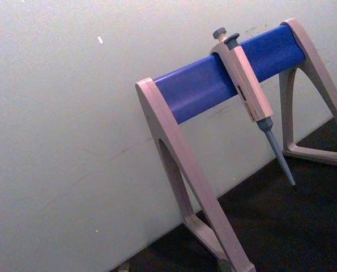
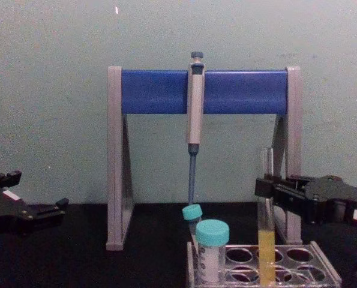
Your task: Pick up the test tube from the test tube rack, shake it, then place it back into the test tube rack.
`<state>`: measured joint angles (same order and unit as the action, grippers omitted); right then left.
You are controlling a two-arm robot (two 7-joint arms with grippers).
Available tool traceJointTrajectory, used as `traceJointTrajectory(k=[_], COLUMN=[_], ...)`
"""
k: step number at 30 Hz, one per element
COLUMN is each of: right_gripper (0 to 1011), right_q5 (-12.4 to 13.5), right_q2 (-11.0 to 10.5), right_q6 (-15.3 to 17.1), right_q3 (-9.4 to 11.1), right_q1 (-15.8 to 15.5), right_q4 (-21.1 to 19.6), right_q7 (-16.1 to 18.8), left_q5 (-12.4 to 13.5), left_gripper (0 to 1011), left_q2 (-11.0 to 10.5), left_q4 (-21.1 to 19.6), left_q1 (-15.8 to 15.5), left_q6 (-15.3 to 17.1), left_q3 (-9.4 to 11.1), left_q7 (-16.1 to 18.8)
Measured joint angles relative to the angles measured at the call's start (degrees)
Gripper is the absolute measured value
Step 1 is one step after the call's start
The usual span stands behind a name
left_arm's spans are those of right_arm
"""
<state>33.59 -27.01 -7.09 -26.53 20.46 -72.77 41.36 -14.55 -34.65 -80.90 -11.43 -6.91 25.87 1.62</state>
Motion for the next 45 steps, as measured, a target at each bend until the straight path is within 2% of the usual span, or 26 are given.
traceJointTrajectory(k=[45], right_gripper=[227], right_q5=[-0.59], right_q2=[-0.09], right_q6=[0.67], right_q3=[-0.56], right_q1=[0.19], right_q4=[0.08], right_q7=[-0.53], left_q5=[0.00], left_gripper=[1001], left_q2=[0.00], left_q4=[0.00], left_q1=[0.00], left_q6=[0.00], left_q3=[0.00], left_q7=[0.00])
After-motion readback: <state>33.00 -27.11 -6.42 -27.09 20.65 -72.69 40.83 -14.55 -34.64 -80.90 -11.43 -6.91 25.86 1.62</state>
